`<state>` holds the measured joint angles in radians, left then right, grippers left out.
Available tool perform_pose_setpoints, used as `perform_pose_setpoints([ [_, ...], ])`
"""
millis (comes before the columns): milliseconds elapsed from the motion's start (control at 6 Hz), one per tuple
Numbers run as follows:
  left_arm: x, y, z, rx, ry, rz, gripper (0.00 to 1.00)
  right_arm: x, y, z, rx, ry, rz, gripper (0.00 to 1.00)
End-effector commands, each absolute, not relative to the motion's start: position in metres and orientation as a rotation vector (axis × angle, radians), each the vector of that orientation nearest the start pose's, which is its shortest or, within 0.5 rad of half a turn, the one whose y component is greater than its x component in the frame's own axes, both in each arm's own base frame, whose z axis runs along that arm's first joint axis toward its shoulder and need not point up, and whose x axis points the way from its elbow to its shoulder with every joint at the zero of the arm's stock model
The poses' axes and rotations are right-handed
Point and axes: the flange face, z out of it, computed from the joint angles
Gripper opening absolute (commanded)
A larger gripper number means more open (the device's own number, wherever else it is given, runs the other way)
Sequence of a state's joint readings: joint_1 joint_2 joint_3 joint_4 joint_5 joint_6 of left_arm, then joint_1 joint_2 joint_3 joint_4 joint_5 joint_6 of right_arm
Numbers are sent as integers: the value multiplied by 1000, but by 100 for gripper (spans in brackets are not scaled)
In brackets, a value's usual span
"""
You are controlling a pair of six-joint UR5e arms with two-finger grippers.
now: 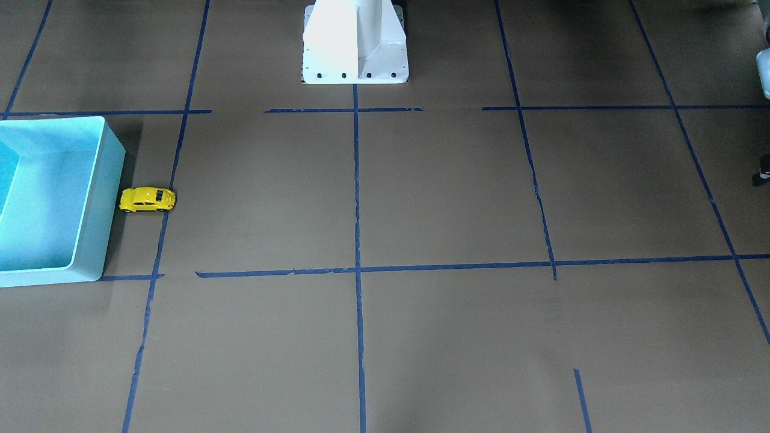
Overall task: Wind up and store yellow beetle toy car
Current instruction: 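Move the right gripper over the car beside the blue bin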
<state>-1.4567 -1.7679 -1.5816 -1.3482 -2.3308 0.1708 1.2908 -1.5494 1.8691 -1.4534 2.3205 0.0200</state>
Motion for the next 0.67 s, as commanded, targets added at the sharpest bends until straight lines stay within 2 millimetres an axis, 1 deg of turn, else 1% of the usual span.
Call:
perform_pose_setpoints([
  [0, -44, -549, 627, -60, 765, 158, 100, -96, -513, 467, 340, -779, -452, 100],
  [167, -53, -545, 642, -76, 768, 132, 100, -121, -503, 422, 370, -674, -500, 100],
  [333, -53, -537, 648, -86, 774, 116, 100, -168, -476, 396, 353, -679, -597, 100],
  [500, -54, -536, 647, -86, 774, 115, 100, -176, -472, 382, 350, -711, -612, 100],
])
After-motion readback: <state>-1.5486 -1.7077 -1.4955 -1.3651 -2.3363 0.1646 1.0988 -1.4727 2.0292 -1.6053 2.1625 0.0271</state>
